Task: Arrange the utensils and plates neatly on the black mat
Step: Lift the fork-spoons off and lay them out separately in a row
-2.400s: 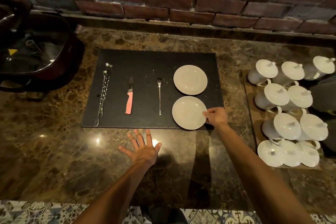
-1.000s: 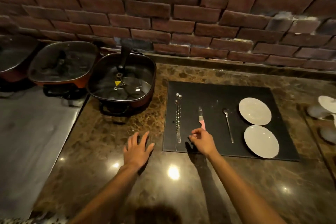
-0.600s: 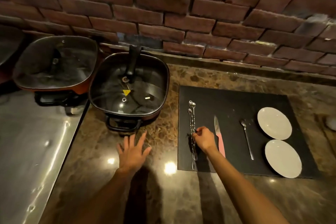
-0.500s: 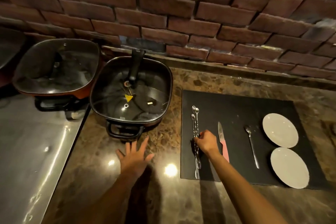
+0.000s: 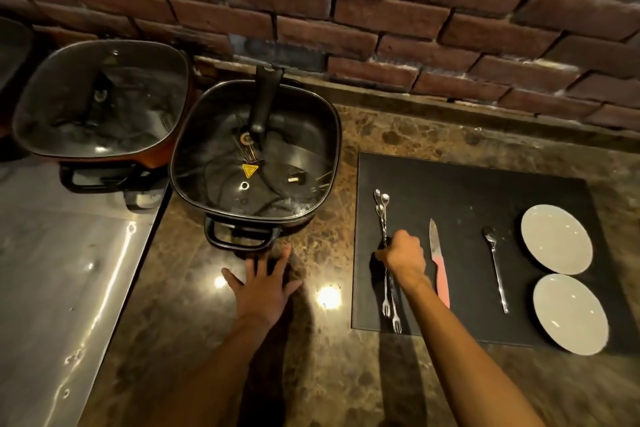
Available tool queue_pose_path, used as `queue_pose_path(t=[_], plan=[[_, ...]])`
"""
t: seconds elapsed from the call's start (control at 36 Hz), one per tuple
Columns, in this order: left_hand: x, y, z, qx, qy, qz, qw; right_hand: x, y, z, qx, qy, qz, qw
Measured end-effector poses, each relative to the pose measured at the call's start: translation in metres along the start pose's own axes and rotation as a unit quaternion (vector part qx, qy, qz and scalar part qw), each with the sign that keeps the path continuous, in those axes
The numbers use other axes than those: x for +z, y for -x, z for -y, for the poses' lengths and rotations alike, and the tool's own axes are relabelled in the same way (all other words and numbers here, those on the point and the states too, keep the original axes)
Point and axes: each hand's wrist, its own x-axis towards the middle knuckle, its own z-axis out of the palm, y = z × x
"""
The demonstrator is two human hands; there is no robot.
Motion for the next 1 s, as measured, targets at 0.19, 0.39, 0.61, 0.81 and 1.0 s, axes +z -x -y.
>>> queue_pose_path(t=[0.19, 0.39, 0.61, 0.81, 1.0], plan=[[0.000, 0.001, 0.000, -0.005, 0.025, -0.003, 1.000, -0.001, 0.004, 0.002, -0.012, 0.032, -0.006, 0.999], [-0.004, 0.002, -0.002, -0.004, 0.022, -0.003, 1.000, -0.009, 0.008, -0.021, -0.008, -0.041, 0.066, 0.997], [-0.003, 0.002, -0.003, -0.007, 0.011, -0.012, 1.000, 0.003, 0.054, -0.023, -0.051, -0.052, 0.105, 0.992], [0.001, -0.002, 0.000, -0.005, 0.010, -0.007, 1.000, 0.043, 0.091, -0.008, -0.066, -0.048, 0.140, 0.987], [0.009, 0.005, 0.002, 0.010, 0.035, -0.001, 0.999, 0.071, 0.117, -0.013, -0.067, -0.016, 0.146, 0.987]])
